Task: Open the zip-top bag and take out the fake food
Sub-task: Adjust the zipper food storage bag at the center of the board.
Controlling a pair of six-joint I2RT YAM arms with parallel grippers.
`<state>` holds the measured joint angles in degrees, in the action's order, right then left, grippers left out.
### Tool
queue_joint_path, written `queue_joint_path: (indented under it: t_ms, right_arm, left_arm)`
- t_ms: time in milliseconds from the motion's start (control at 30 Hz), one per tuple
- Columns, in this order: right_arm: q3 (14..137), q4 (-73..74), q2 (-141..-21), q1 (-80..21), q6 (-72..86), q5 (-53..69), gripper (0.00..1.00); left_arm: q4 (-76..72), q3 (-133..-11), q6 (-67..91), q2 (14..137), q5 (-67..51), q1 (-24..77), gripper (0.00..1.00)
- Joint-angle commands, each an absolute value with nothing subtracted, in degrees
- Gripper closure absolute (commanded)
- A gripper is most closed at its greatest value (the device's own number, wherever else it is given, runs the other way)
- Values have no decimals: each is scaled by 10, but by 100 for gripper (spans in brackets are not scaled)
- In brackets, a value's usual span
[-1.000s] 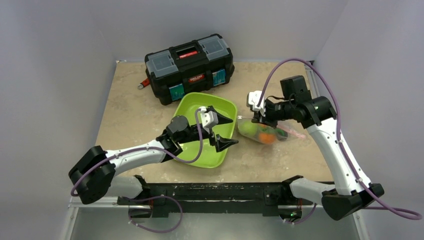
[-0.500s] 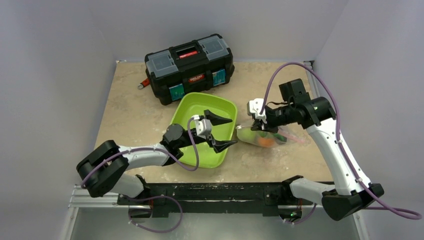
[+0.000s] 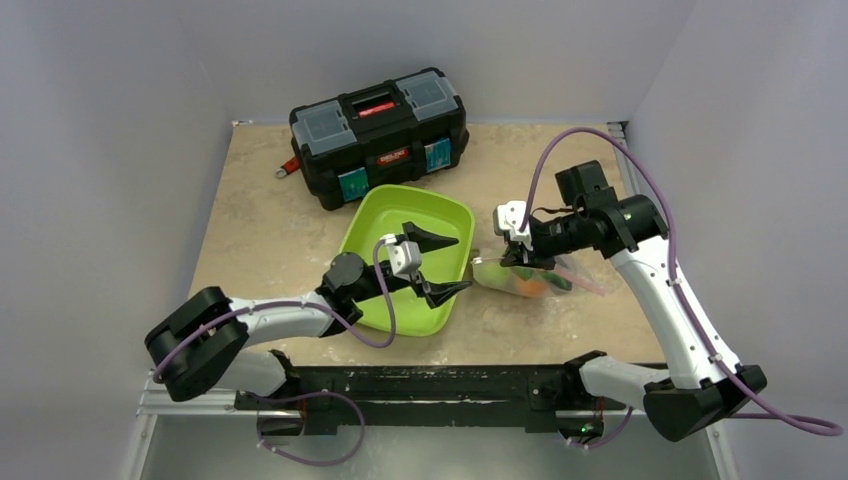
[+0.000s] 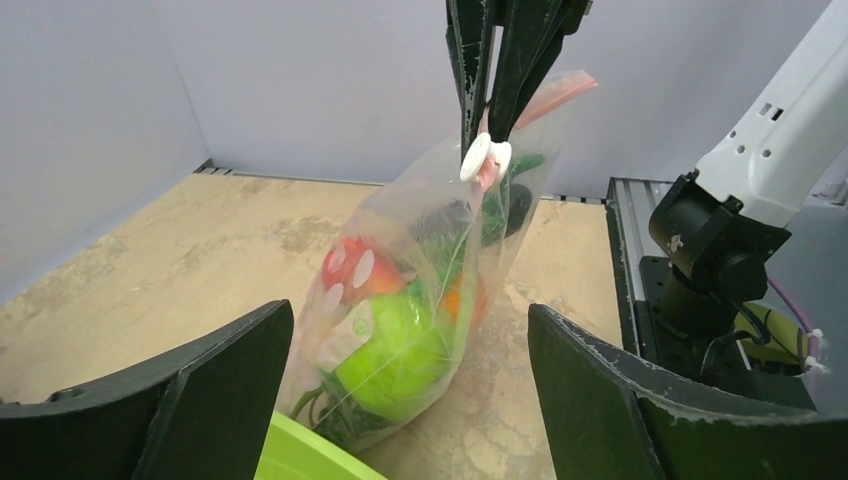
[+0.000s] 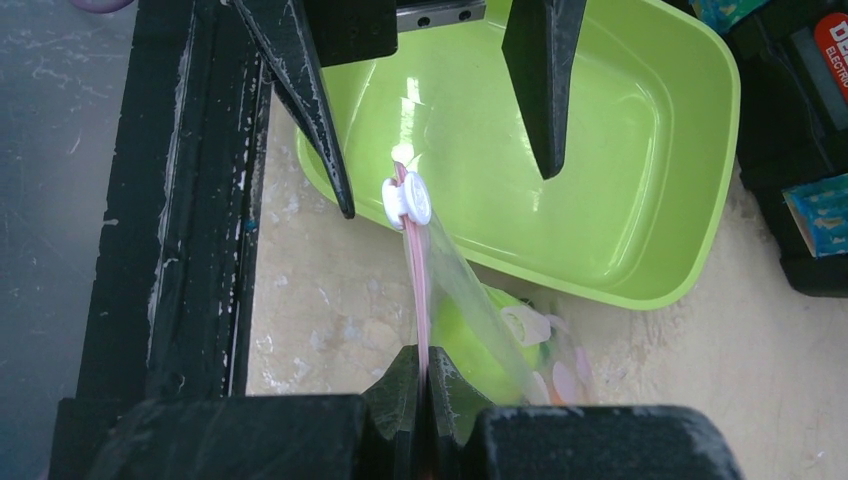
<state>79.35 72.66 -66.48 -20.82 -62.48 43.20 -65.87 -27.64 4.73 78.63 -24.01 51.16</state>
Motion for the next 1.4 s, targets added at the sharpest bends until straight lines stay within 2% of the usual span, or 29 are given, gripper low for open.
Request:
queue_joint_path:
  t_ms: [0,433,1367]
  right_arm:
    - [794,722,-665,-206,-630,460,100]
    - [792,724,-664,-206,-625,452,100]
    - [789,727,-670,-206,-629,444,100]
  left_arm:
    - [-572,-281,10,734,-210,516,12]
    - [-541,-274,42,689,-201,515,0]
    - [-613,-246,92,690,-236,503,0]
